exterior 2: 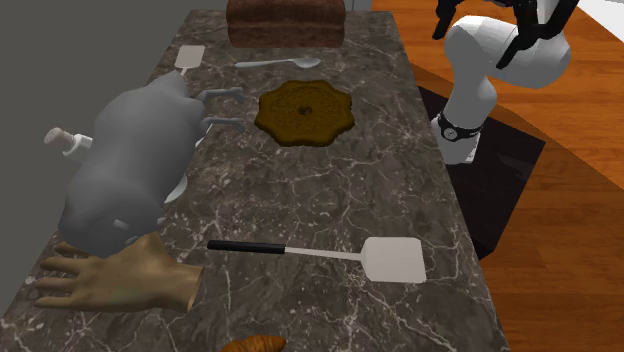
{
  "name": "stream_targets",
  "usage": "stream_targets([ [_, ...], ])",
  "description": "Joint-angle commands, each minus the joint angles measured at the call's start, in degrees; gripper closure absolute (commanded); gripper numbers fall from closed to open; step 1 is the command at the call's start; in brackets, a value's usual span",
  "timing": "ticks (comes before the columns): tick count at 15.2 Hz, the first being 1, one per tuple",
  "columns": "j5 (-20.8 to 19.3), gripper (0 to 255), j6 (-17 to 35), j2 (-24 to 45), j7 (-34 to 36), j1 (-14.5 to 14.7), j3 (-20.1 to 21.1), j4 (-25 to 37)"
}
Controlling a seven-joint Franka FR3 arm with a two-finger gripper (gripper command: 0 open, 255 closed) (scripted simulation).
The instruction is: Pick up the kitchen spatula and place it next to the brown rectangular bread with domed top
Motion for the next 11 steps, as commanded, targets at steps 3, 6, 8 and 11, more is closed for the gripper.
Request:
stream_targets([
  [3,0.7,0,2.4,4.1,4.1,-0.8,1.5,1.3],
  [6,1.3,0,5.6,10.6,10.1,-2.1,3.6,4.0],
  [8,1.5,0,7.3,15.1,14.1,-3.0,4.8,6.3],
  [11,1.3,0,9.5,21.9,20.0,-4.3,6.3,10.3],
])
